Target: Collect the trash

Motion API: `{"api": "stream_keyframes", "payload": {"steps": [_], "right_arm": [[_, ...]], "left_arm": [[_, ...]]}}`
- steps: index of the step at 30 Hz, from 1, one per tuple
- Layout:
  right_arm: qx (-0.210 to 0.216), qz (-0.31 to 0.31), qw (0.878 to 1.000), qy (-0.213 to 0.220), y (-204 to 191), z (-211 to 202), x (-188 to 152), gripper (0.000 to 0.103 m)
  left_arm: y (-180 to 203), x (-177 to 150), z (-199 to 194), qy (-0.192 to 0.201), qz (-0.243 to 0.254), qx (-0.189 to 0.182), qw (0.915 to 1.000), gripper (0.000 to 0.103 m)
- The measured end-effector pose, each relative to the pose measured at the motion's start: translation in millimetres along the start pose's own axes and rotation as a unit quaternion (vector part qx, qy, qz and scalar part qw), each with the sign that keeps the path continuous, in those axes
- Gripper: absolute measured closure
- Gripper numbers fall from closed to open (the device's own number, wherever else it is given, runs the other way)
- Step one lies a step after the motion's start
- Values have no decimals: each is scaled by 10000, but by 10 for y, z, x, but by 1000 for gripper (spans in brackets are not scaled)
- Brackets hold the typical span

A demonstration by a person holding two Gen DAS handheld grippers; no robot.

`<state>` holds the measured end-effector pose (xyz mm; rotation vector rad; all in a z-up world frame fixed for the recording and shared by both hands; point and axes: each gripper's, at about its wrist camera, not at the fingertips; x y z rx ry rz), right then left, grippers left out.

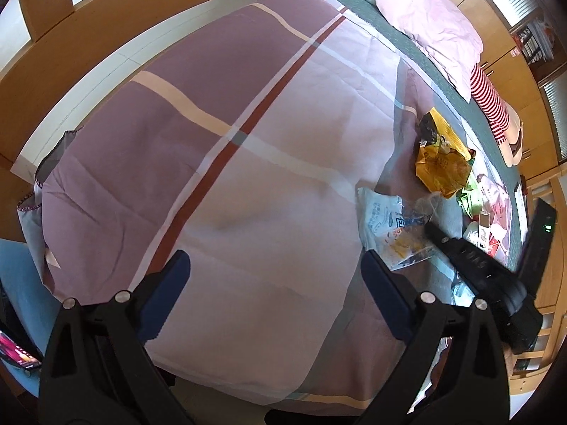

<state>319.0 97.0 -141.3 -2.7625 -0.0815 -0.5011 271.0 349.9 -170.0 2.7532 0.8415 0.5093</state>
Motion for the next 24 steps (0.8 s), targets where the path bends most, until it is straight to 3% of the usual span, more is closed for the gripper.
{"api": "stream_keyframes", "payload": {"steps": [2,4,7,10,14,18,19,24], "right_arm": [[-236,151,9992,299,78,-88,50,35],[-499,357,9971,458,167,-92,89,29],[-777,541,9953,195,319,77,113,28],[-760,571,9954,97,389,163,86,28],[-739,-31,9973,47,187,174,58,59],[-492,-240,9984,-141,77,182,-4,80],[-396,-215,9988,-201,57,184,-18,92],[1,-63,9989,-464,19,210,-38,92]], "left_arm": [[2,1,11,-28,-8,-11,10000,6],[8,-2,21,-41,-6,-19,10000,6],[19,-7,37,-58,19,-12,10000,6],[22,-11,52,-87,21,-10,10000,6],[7,-10,65,-94,-37,12,9999,6],[-1,-11,81,-94,-54,30,9999,6],[-5,-8,86,-98,-56,37,9999,6],[-34,4,102,-128,-117,36,9998,6]]}}
Point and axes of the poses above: each gripper's, at about its wrist camera, not at the fingertips, and z roughly the way its jaws point, y to its right, x to its top
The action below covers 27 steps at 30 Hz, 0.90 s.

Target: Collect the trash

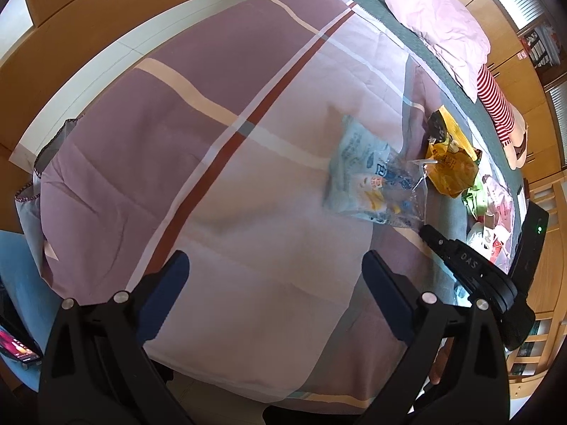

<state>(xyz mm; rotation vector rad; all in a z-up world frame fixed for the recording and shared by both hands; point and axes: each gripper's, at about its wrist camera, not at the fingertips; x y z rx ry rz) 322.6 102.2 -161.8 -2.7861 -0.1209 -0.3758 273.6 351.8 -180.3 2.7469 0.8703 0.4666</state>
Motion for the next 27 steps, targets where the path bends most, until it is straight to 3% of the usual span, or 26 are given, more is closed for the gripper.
{"api": "stream_keyframes", "payload": {"steps": [15,27], "right_arm": [[560,-82,9978,-335,-207,-82,-158,92],[664,-16,9969,-411,-245,-96,-201,92]], "left_arm": [[-6,-7,19,-44,-34,18,10000,5],[-7,-24,59,-109,-69,43,9999,5]]}}
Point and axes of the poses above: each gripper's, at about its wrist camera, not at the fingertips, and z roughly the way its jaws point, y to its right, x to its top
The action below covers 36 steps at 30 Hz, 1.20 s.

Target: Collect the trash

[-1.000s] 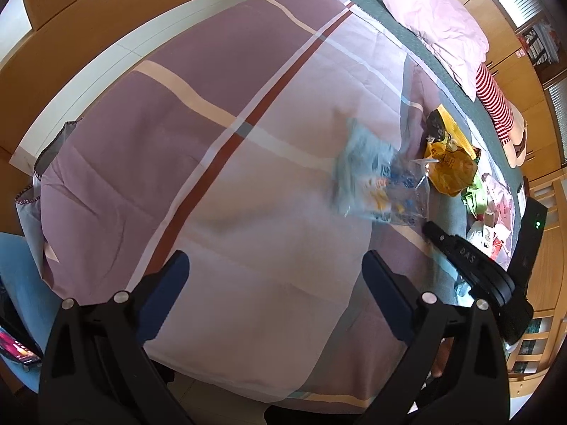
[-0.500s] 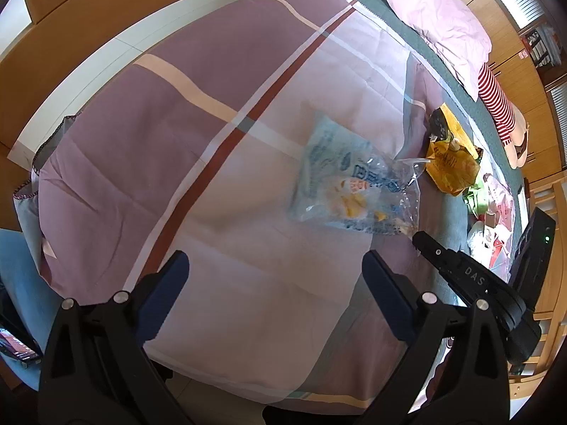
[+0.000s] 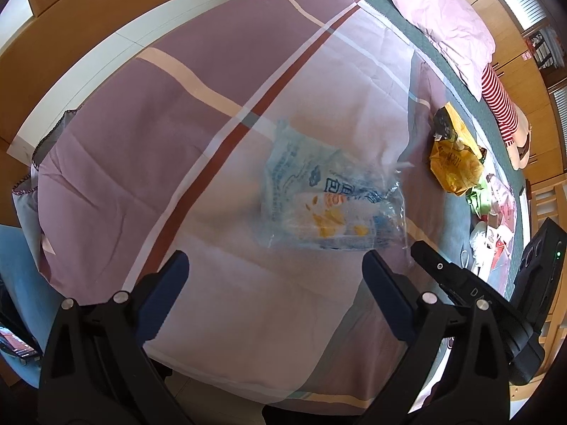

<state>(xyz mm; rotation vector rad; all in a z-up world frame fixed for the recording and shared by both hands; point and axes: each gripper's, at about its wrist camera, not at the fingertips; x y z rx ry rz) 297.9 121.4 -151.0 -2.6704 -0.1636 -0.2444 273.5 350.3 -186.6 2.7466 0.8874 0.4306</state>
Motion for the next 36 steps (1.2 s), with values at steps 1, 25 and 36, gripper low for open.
{"api": "stream_keyframes", "payload": {"steps": [1,25,36], "right_arm": [[0,35,10000,-2,16,0,4,91],[-280,-342,9961,768,-125,-27,244,39],[-240,-2076,9779,-37,-832,377,-159,87]], "left_arm": [[1,0,2,1,-7,3,10000,5],[-296,99,-179,402,-863,-167,9953,5],[-382,91,-175,409,-1013,-124,9939,5]]}}
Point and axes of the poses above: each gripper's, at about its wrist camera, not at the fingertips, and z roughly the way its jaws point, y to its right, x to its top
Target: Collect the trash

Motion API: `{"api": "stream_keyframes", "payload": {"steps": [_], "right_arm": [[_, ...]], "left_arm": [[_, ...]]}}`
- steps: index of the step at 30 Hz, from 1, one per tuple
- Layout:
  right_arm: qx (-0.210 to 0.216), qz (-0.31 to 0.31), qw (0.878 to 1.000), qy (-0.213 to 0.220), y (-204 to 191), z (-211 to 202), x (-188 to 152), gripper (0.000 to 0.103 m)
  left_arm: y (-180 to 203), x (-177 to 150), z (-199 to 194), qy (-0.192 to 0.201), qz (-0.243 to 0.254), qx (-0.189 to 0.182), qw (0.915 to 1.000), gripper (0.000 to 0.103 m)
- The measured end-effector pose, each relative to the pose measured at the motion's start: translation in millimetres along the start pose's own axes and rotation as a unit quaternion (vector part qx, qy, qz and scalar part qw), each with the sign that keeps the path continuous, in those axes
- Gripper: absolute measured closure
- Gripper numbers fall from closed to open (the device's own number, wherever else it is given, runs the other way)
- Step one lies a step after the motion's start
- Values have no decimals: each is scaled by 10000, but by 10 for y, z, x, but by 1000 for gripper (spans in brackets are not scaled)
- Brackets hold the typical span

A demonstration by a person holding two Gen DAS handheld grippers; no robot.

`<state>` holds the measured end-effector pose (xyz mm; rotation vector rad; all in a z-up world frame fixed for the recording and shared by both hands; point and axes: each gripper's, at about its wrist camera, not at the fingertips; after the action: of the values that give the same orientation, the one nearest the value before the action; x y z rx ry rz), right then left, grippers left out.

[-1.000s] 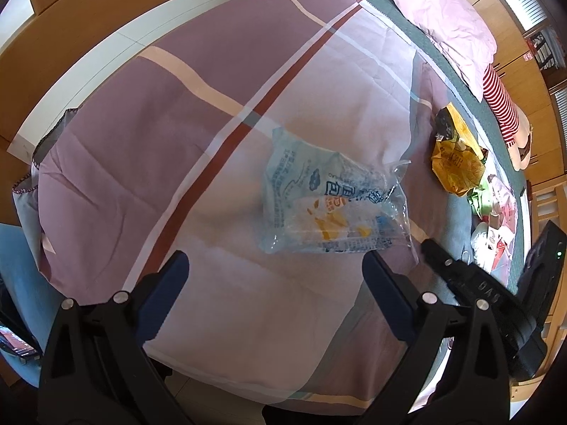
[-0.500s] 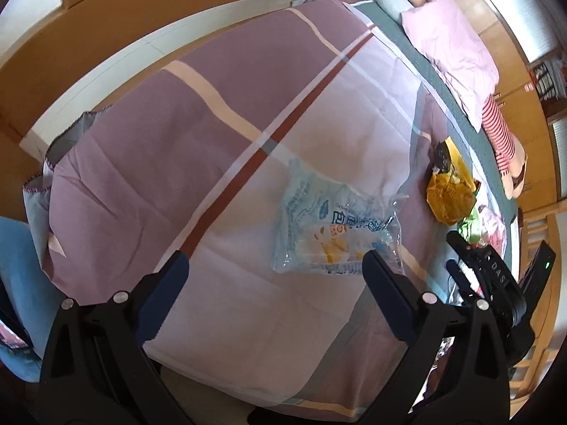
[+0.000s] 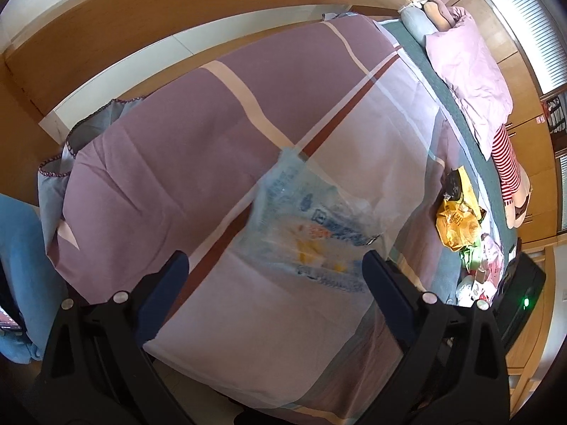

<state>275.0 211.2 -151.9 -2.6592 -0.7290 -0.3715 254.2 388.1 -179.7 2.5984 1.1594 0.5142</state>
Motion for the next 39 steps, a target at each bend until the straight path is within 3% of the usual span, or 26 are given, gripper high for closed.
{"api": "stream_keyframes", "payload": {"steps": [6,7,10,11,13,15,17,19,23,26,28,29,32,33,34,39], "right_arm": [[491,175,9983,-247,60,-53,-53,87],[551,249,9978,-260,73,-50,-33,83],[554,455,9974,2,172,-210,7,50],[483,606,9965,306,255,-344,23,44],[304,998,9908,863,423,-574,42,43],[-170,1670,9707,1719,660,-848,31,35],[-617,2205,9425,2434,875,-1040,9,22],[-962,2397,9293,2641,1026,-1048,94,20],[-1500,2251,9373,2200,1188,-609,438,16],[-1896,2275,9408,1652,1338,-169,554,16],[-1894,2379,9406,1509,1439,-13,579,17],[-1704,2377,9439,1533,1459,39,573,34],[-1597,2086,9527,1528,1360,47,602,51],[-1526,1986,9557,1545,1318,19,620,73],[-1440,1939,9589,1490,1286,10,617,84],[-962,2119,9640,1284,1194,-43,475,85]], "left_arm": [[-100,15,-20,35,-151,24,9999,5],[-120,22,-15,19,-188,24,9998,5],[-163,33,-5,-29,-290,-4,9996,5],[-169,39,-6,-35,-310,-8,9995,5],[-181,36,-14,-47,-353,-36,9994,5],[-182,27,-18,-86,-380,-95,9992,5],[-169,9,-19,-169,-402,-214,9988,5],[-152,-20,-28,-235,-383,-315,9985,5],[-89,-61,-27,-293,-207,-357,9987,5],[-78,-88,-15,-330,-138,-333,9988,5],[-71,-85,-7,-348,-73,-314,9989,5],[-74,-79,-7,-348,-49,-301,9989,5],[-81,-44,-5,-301,-119,-277,9991,5],[-97,-29,-10,-279,-172,-274,9991,5],[-112,-22,-17,-244,-247,-264,9990,5],[-106,-32,10,-261,-188,-195,9993,5]]}}
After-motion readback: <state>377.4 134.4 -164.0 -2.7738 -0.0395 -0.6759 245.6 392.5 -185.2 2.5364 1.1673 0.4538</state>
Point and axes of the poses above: each gripper's, at about its wrist camera, not at the fingertips, and z roughly the way its jaws point, y to its right, x to its top
